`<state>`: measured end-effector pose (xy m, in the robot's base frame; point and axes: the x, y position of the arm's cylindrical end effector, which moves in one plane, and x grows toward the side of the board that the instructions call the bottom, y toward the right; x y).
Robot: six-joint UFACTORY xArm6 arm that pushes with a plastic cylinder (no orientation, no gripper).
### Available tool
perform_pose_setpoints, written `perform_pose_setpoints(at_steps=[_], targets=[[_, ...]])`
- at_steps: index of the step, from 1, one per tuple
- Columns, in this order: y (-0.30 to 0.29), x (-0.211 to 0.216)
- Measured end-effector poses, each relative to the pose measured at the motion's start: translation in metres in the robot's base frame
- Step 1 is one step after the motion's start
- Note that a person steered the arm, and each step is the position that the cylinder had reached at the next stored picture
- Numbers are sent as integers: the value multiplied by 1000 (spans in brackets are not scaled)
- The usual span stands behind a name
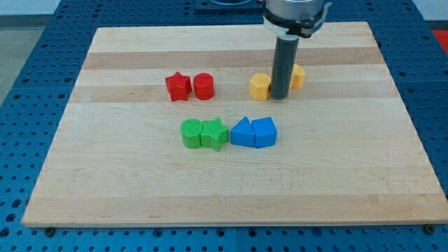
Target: Place the yellow blocks right to the red blocks
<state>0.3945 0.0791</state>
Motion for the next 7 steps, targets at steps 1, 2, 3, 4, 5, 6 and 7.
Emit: perform_pose_setpoints(at_steps=[1,2,3,4,5,6,7], targets=[[0,-11],[-1,-19],[-8,-19],[-22,-19],[-34,-19],[-41,-19],[-51,-19]])
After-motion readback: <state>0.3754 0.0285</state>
